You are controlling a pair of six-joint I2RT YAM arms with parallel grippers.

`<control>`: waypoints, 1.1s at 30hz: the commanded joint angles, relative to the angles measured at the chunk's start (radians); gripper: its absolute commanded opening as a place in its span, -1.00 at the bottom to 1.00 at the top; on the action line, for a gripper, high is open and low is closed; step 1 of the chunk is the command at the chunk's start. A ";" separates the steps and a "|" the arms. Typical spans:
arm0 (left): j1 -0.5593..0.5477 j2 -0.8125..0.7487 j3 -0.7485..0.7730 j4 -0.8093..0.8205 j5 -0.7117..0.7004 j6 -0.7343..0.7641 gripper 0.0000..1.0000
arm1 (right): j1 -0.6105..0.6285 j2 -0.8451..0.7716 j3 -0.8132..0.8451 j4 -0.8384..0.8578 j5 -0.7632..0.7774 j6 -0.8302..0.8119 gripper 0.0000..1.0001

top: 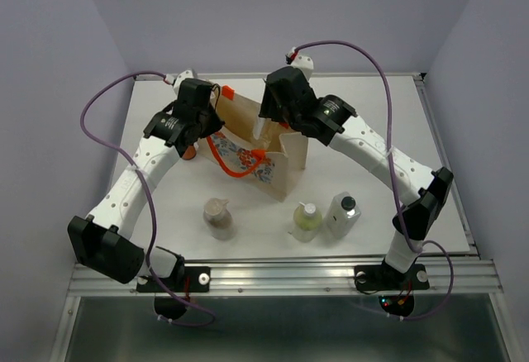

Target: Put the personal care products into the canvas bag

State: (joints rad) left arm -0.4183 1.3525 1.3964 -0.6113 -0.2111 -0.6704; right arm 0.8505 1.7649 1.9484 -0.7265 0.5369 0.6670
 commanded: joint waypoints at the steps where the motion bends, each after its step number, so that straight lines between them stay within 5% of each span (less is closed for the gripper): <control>1: -0.004 -0.030 0.015 0.058 -0.004 -0.006 -1.00 | 0.004 -0.059 0.040 0.133 0.020 0.025 -0.99; 9: -0.004 -0.049 0.001 0.061 -0.002 -0.023 -1.00 | 0.015 0.008 0.021 0.021 0.072 0.092 -0.99; 19: -0.004 -0.075 -0.011 0.064 -0.010 -0.038 -1.00 | 0.206 0.131 0.106 -0.001 0.340 0.006 -0.99; 33: -0.004 -0.142 -0.033 0.064 -0.031 -0.057 -1.00 | 0.206 0.125 -0.043 -0.014 0.508 -0.035 -0.99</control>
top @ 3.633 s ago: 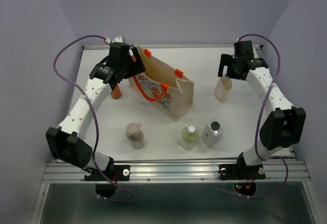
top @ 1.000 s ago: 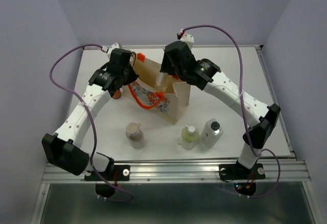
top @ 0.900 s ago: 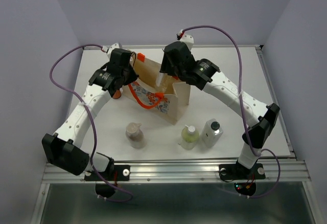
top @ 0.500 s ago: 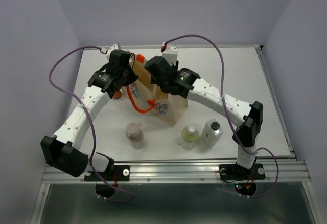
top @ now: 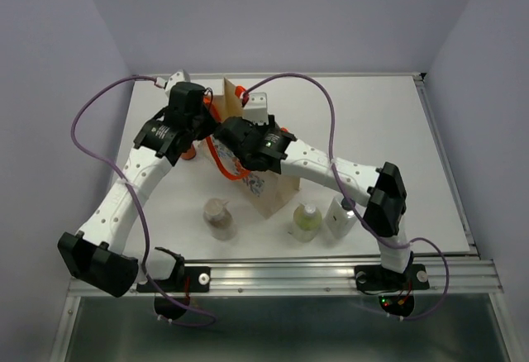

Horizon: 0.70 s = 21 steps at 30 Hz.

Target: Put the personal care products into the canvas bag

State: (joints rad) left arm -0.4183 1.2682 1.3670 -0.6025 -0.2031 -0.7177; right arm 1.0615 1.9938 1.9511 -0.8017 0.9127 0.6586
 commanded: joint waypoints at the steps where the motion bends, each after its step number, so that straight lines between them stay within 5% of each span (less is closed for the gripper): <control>1: -0.004 -0.061 -0.006 0.053 -0.044 -0.009 -1.00 | -0.015 -0.112 -0.067 0.076 0.112 -0.052 -0.99; 9: -0.002 -0.053 -0.031 0.056 -0.065 -0.017 -1.00 | -0.078 -0.231 -0.296 0.332 -0.383 -0.432 -0.99; 21: 0.026 -0.021 -0.020 0.046 -0.111 -0.019 -1.00 | -0.190 -0.334 -0.426 0.338 -0.584 -0.614 -0.99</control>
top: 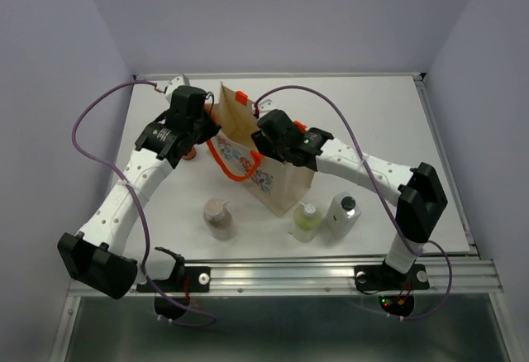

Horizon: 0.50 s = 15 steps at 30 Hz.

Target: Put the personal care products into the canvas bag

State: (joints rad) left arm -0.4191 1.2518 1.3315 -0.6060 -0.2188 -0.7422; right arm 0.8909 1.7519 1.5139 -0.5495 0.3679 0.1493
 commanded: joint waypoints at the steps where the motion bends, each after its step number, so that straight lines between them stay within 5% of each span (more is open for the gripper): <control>1: 0.035 0.001 0.018 0.052 -0.093 0.007 -1.00 | -0.020 -0.094 0.008 0.085 0.000 -0.134 -0.99; 15: 0.063 0.060 0.078 0.118 -0.096 0.079 -1.00 | -0.121 -0.062 -0.006 0.089 0.037 -0.277 -0.98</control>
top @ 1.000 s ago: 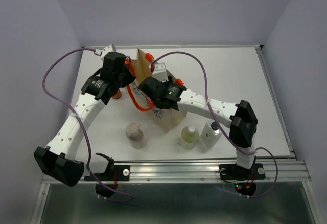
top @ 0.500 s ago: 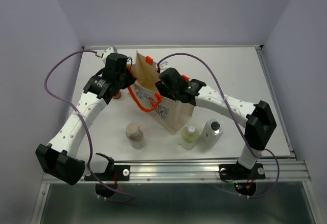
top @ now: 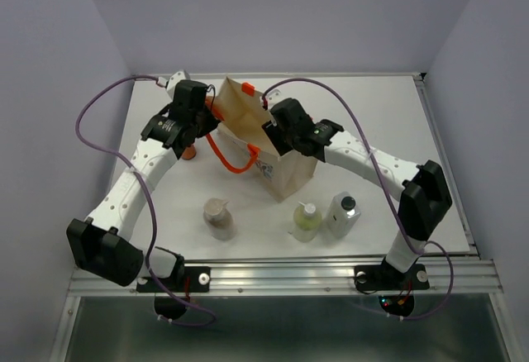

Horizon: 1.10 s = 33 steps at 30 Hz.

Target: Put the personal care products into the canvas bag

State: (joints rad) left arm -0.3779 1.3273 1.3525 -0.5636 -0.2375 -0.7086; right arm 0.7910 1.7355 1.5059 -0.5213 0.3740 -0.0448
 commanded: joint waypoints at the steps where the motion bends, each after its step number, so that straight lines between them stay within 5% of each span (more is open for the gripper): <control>1: 0.022 -0.017 0.056 0.076 -0.088 0.046 -1.00 | -0.021 -0.047 -0.010 0.060 0.022 -0.096 -0.99; 13: 0.036 -0.010 0.054 0.103 -0.028 0.054 -1.00 | -0.110 -0.012 -0.078 0.055 -0.037 -0.090 -0.90; 21: 0.036 0.007 0.062 0.097 -0.026 0.054 -1.00 | -0.110 0.048 -0.099 0.058 0.062 -0.083 -0.92; 30: 0.036 0.015 0.083 0.087 -0.029 0.058 -1.00 | -0.119 0.070 -0.119 0.056 0.072 -0.050 -0.38; 33: 0.034 0.021 0.094 0.085 -0.026 0.064 -1.00 | -0.119 0.061 -0.116 0.050 0.103 -0.043 0.22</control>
State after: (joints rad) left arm -0.3641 1.3624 1.3647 -0.5289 -0.1913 -0.6811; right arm 0.7052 1.7775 1.4181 -0.4156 0.3229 -0.0654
